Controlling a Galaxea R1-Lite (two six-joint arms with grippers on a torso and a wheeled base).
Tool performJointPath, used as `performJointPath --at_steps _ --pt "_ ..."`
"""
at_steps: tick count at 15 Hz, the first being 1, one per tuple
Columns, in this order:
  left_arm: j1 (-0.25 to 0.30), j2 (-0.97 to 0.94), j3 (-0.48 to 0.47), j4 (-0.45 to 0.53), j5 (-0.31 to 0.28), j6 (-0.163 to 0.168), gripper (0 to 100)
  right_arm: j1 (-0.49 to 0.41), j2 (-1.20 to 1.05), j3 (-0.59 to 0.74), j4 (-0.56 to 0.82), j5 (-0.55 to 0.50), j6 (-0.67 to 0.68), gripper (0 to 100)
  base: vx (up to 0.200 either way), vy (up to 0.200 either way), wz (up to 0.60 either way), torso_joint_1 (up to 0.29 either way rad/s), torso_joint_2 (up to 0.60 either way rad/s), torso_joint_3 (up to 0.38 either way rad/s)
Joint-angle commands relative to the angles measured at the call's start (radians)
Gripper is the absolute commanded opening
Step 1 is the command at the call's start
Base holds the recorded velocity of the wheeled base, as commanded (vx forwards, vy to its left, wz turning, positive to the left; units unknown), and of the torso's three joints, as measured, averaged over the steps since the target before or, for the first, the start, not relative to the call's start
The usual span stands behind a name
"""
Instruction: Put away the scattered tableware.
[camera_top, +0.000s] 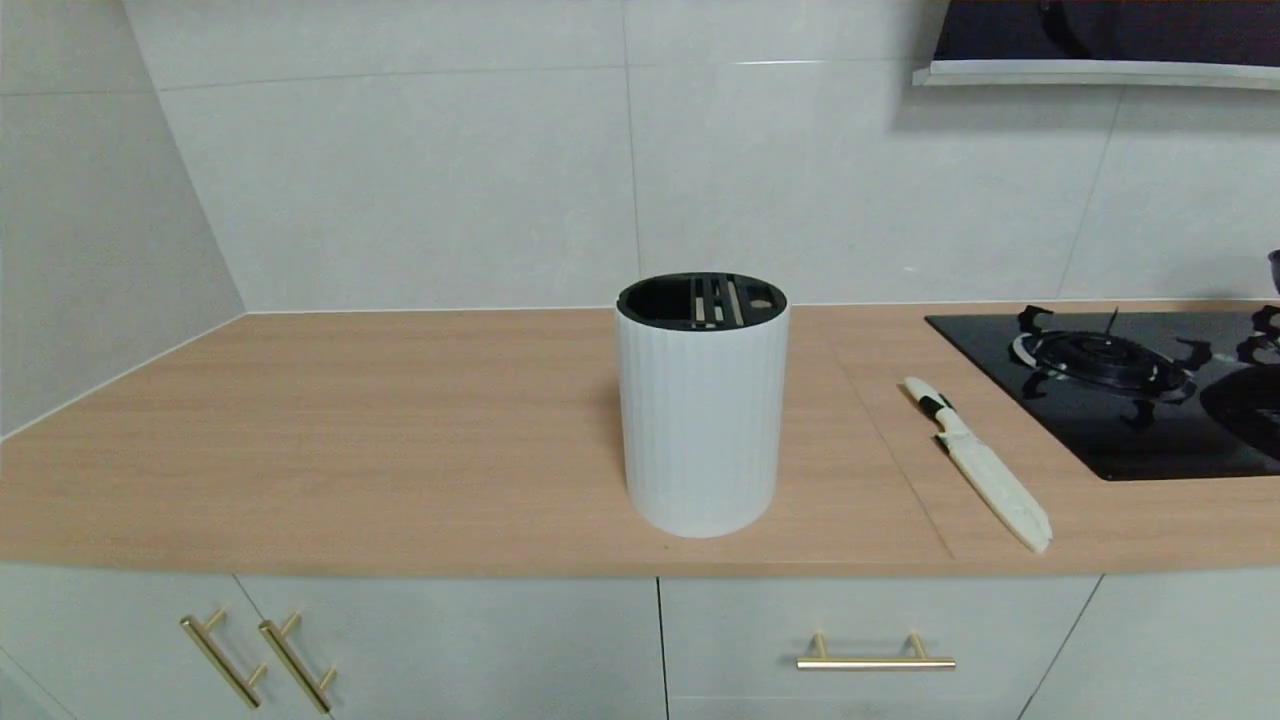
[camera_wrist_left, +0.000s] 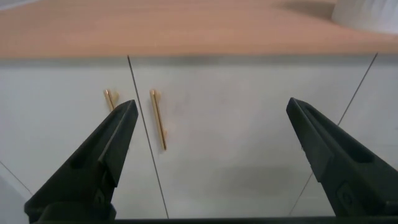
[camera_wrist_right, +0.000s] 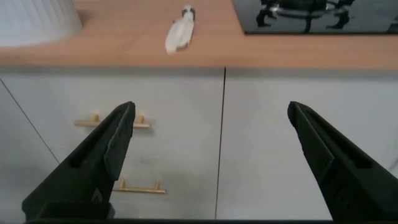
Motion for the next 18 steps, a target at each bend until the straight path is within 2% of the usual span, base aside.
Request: performJointPath --at_steps 1,18 --pt "0.0 0.002 0.0 0.0 0.0 0.0 100 0.0 0.001 0.0 0.0 0.001 0.0 100 0.0 0.0 0.0 0.222 -0.5 -0.3" --pt "0.0 0.0 0.0 0.0 0.0 0.0 100 0.0 0.001 0.0 0.0 0.001 0.0 100 0.0 0.0 0.0 0.246 -0.54 -0.292"
